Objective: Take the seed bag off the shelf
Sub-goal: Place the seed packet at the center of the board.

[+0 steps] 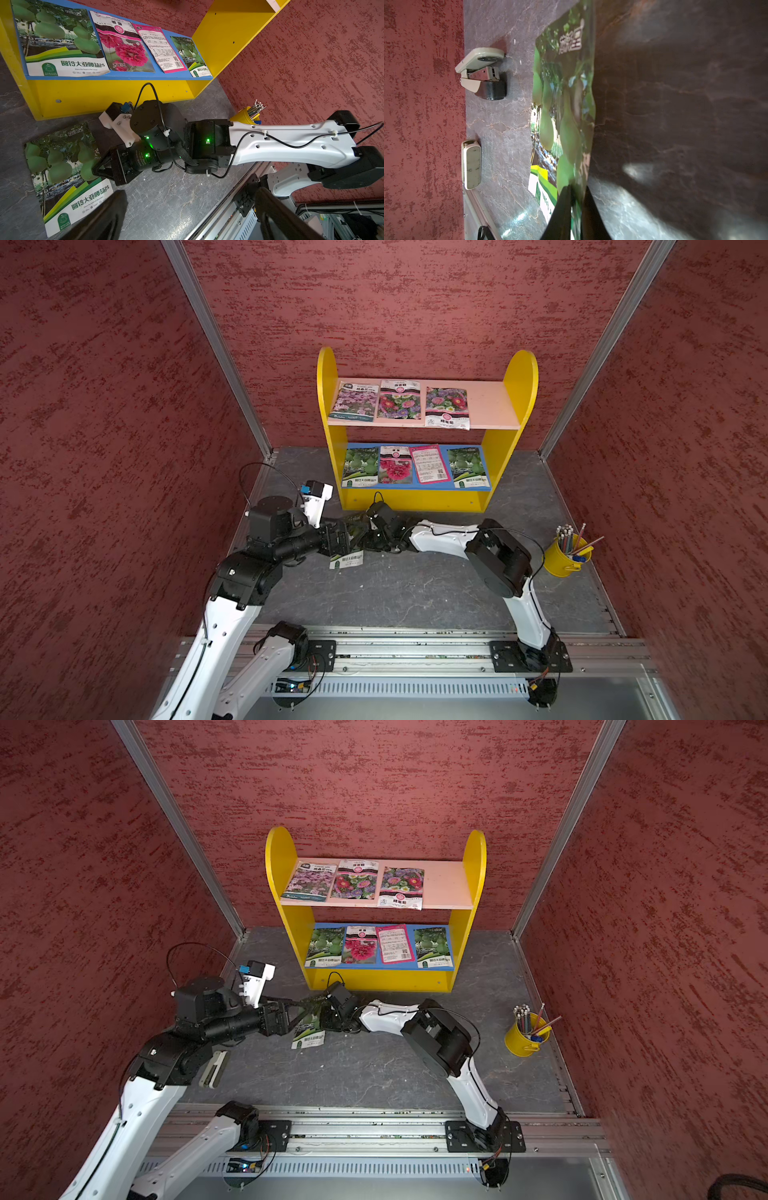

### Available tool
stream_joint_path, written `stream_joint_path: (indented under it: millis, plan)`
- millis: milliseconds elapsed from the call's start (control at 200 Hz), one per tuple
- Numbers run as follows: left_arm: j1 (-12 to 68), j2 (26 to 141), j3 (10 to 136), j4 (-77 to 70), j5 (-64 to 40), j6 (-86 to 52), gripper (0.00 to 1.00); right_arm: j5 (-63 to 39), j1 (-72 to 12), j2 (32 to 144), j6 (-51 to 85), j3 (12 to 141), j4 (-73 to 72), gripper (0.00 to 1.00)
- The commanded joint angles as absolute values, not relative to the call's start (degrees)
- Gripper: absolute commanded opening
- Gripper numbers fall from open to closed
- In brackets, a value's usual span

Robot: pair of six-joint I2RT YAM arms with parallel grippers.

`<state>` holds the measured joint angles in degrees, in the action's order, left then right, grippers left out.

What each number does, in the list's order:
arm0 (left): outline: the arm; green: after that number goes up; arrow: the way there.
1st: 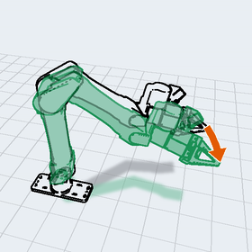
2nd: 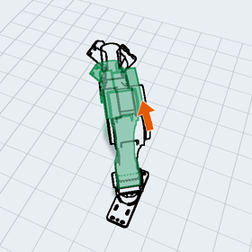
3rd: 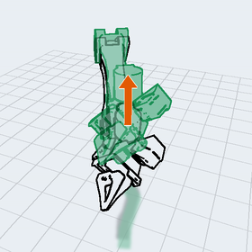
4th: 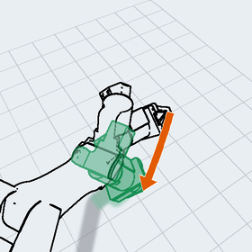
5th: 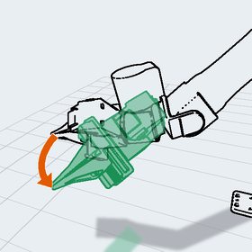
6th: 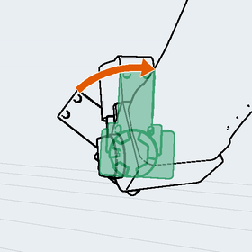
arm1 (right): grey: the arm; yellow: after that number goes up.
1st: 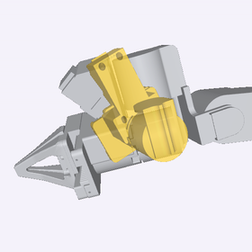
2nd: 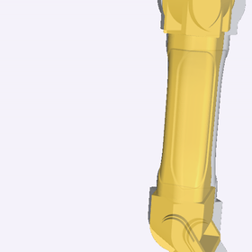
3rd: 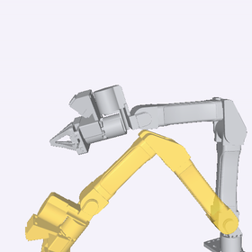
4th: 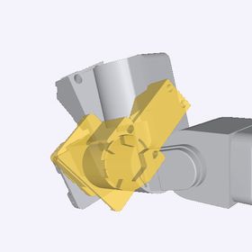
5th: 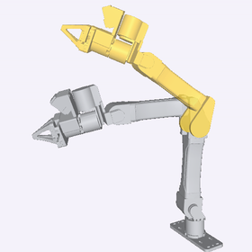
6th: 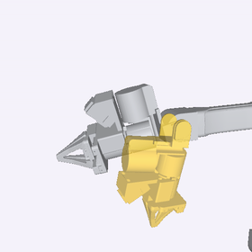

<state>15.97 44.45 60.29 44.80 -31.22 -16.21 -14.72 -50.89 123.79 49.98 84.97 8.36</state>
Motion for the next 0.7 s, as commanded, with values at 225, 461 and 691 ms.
stream_joint_path:
  millis: [225, 461, 691]
  plan:
    - [15.7, 43.9, 59.0, 42.7, -31.6, -15.7, 1.00, -12.3, -49.4, 126.6, 51.7, 86.7, 6.9, 0.08]
    - [15.6, 44.0, 58.8, 42.7, -31.4, -15.4, 1.00, -12.4, -48.6, 128.1, 52.0, 89.1, 7.0, 0.08]
    - [15.7, 44.3, 58.7, 42.7, -31.1, -15.0, 1.00, -12.0, -48.1, 129.1, 52.4, 90.5, 7.2, 0.08]
